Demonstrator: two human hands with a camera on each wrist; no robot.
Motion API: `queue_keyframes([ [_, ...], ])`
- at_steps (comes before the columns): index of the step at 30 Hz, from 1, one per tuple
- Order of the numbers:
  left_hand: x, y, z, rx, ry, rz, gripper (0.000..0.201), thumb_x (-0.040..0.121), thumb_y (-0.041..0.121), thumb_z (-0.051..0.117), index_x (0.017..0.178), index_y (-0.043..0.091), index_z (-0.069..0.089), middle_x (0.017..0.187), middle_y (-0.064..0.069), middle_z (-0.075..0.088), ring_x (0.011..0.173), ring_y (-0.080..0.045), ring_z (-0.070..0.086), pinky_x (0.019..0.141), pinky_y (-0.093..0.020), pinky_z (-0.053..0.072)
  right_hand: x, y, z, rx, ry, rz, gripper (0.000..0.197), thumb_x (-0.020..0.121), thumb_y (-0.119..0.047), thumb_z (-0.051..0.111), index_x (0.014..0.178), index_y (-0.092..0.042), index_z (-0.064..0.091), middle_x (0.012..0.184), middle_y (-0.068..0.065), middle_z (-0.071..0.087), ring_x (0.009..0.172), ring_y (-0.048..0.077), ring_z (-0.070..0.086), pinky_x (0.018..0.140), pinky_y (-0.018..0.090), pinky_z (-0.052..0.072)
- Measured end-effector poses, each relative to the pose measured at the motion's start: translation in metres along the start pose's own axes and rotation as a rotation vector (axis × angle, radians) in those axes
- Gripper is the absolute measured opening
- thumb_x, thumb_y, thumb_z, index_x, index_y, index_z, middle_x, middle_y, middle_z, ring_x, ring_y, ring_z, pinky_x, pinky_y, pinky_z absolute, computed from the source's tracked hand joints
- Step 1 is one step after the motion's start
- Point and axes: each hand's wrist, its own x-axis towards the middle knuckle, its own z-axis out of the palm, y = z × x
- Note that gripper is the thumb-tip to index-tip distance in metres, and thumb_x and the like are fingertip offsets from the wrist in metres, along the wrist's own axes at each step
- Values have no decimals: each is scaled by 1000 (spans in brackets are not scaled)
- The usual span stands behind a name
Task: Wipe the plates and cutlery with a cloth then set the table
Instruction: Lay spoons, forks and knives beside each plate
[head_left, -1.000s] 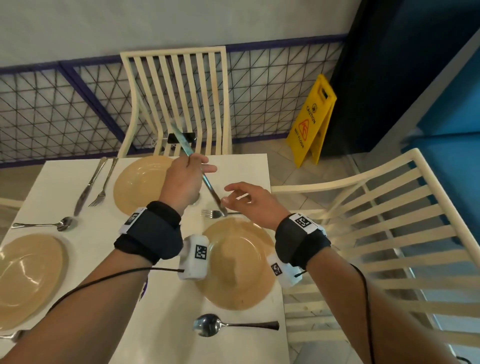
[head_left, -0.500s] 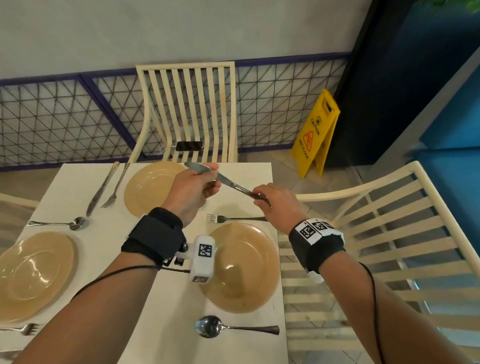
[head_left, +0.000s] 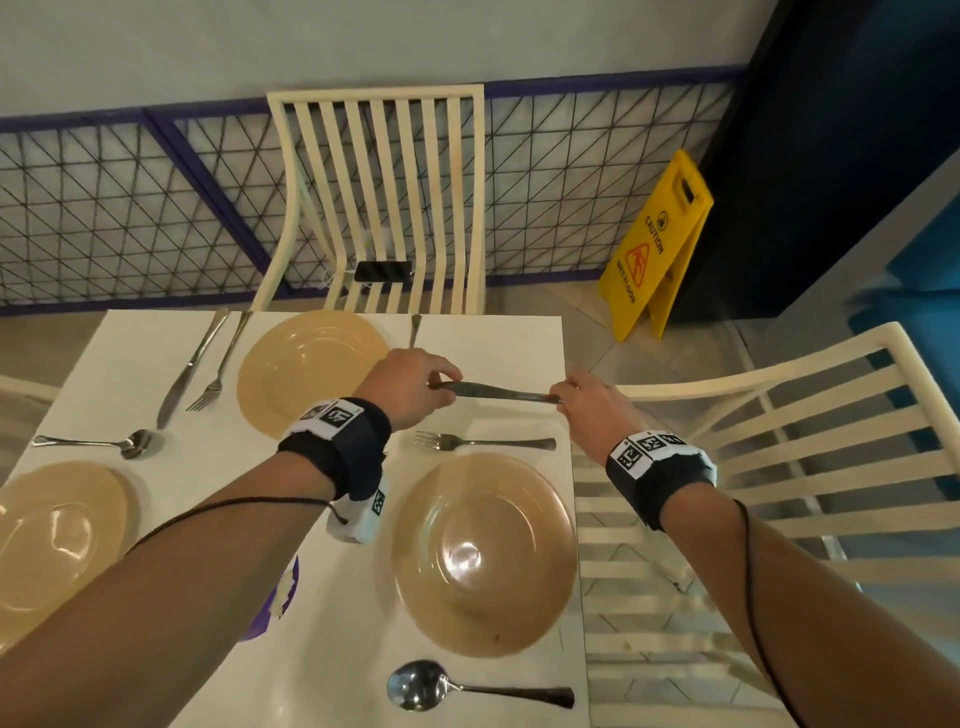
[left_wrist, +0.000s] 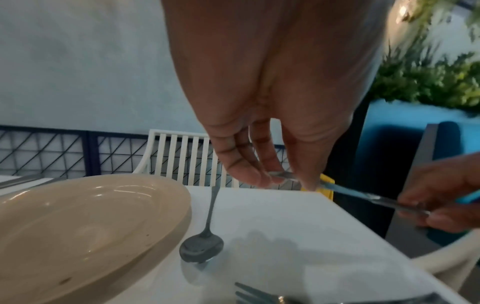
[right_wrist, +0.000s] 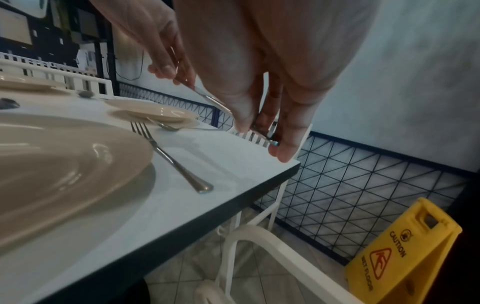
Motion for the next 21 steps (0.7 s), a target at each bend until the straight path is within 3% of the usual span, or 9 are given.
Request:
queue_keyframes([
  [5,32,-12,25,253,-74,85,32,100,34,57,131,29,63,122,-4,62,112,-27,56,94,-39,46,20,13,21,-23,-41,10,23,97,-9,54,117,-13,65,111,6,54,98,25,59,74,31,47],
  [10,52,-24,45,414,-156,160,29,101,33,52,128,28,60,113,-3,63,103,-26,58,81,-36,46,28,19,36,-76,-87,2,28,96,-8,53,121,-15,64,117,6,55,113,26,51,82,37,52],
  [13,58,-29,51,467,-174,194,28,99,33,53,125,29,60,107,0,63,100,-23,58,76,-34,44,29,18,42,-95,-73,-1,26,96,-9,56,119,-15,66,116,5,56,111,25,51,77,35,52],
  [17,62,-31,54,544,-187,209,30,98,35,54,127,30,60,111,-1,65,105,-24,58,78,-38,48,28,17,44,-80,-51,-18,21,96,-13,59,115,-16,68,111,4,54,104,23,51,74,32,52],
  [21,64,-30,57,575,-187,213,29,97,34,54,124,29,64,109,0,64,103,-24,58,78,-38,49,30,16,45,-78,-58,-25,22,98,-14,55,115,-17,69,110,4,56,104,24,51,77,35,56],
])
